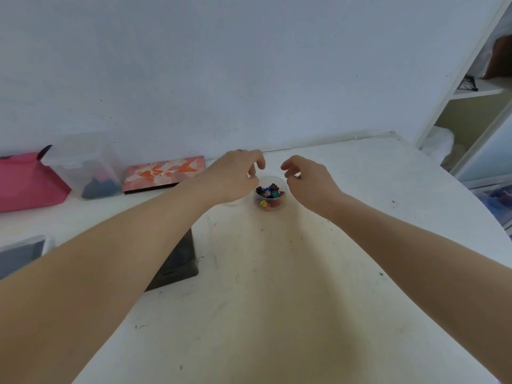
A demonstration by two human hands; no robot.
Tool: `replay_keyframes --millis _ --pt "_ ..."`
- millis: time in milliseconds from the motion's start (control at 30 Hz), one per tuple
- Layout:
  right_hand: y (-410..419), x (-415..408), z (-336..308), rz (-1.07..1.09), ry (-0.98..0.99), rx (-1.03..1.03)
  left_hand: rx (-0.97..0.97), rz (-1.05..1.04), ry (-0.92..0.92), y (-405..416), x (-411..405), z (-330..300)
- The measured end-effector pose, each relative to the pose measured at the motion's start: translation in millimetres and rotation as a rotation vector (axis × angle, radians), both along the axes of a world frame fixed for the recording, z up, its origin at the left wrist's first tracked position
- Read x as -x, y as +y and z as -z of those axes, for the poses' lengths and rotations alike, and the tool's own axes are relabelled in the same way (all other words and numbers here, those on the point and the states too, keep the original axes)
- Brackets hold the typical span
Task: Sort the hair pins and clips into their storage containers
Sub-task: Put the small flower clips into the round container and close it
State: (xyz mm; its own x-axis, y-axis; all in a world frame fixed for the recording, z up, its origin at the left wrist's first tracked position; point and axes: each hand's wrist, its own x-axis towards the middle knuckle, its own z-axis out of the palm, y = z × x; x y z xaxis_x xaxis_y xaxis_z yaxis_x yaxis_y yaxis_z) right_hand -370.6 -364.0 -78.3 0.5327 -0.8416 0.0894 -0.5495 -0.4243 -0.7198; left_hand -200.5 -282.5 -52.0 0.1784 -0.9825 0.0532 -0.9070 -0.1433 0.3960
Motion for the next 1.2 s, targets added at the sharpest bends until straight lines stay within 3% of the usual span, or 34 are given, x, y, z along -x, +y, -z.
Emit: replay_keyframes --millis 67,233,400,633,867,1033,1200 --pt "1.3 -1.6 6.5 0.003 -0.018 -0.050 -0.023 -0.062 -0.048 4.6 -8.3 2.6" --pt "19.3 -3.7 19.0 0.074 -0.157 -0.221 -0.431 -0.096 -0.155 17.8 -19.3 24.1" --pt "36.3 -1.4 33.1 0.105 -0.207 -0.274 -0.250 -0.096 -0.215 18.1 -17.2 32.4" --pt "39.0 -4.7 42.0 0.146 -0.159 -0.206 -0.186 -0.210 -0.184 24.2 -20.2 19.3" --pt "39.9 -5.9 42.9 0.164 -0.180 -0.213 0.100 -0.369 0.295 19.3 -7.2 2.8" --pt "40.5 -2.3 37.2 0.153 -0.270 -0.276 0.168 -0.232 0.380 8.5 22.5 13.7" --pt "32.6 -0.5 33.1 0.126 -0.353 -0.375 0.099 -0.080 0.270 6.4 31.5 37.9"
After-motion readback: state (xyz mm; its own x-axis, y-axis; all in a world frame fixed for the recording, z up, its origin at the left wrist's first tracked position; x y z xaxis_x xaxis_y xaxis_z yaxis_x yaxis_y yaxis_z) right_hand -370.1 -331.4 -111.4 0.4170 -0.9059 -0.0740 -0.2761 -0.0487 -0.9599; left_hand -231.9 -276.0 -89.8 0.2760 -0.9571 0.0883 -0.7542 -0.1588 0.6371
